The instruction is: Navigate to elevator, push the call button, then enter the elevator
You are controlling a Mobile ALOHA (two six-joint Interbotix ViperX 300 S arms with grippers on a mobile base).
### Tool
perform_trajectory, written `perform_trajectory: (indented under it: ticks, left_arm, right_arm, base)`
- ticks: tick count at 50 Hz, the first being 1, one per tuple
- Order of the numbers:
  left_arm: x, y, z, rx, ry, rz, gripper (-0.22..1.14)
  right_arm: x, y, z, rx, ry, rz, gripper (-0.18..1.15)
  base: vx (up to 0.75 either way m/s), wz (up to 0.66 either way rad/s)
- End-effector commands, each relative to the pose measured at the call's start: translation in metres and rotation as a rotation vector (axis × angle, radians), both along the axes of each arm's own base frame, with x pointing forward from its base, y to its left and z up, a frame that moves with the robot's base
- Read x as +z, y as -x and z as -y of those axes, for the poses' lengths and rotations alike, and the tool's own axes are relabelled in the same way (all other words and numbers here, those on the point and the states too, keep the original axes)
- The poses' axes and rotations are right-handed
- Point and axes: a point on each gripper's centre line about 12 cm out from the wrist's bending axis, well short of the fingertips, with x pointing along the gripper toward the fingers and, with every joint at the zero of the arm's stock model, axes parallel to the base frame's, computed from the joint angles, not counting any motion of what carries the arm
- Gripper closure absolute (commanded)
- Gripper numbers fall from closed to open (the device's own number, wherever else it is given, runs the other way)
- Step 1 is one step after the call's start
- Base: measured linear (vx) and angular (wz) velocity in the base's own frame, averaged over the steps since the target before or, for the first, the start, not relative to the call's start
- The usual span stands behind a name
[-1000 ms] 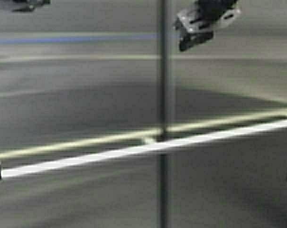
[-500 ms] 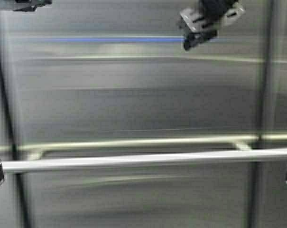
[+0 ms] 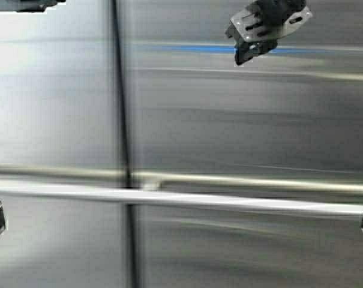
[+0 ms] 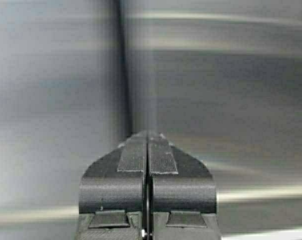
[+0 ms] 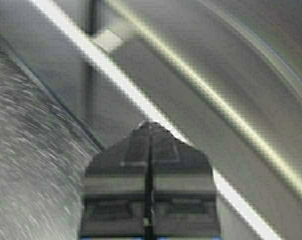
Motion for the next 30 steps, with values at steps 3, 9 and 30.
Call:
perform_trajectory:
  ticks: [3, 9, 30]
  left_arm:
    - [0.006, -0.003, 0.0, 0.003, 0.008, 0.02, 0.89]
    - [0.003, -0.004, 0.0, 0.002, -0.004, 0.009, 0.89]
    - [0.001, -0.006, 0.0, 0.002, -0.007, 0.003, 0.89]
  right_arm:
    - [0.009, -0.003, -0.002, 0.002, -0.017, 0.023, 0.91]
    - [0.008, -0.003, -0.002, 0.0, -0.015, 0.021, 0.91]
    - [0.02, -0.008, -0.005, 0.0, -0.031, 0.049, 0.91]
  base:
    - [-0.02, 0.75]
    - [-0.02, 0.79]
    - [0.01, 0.5]
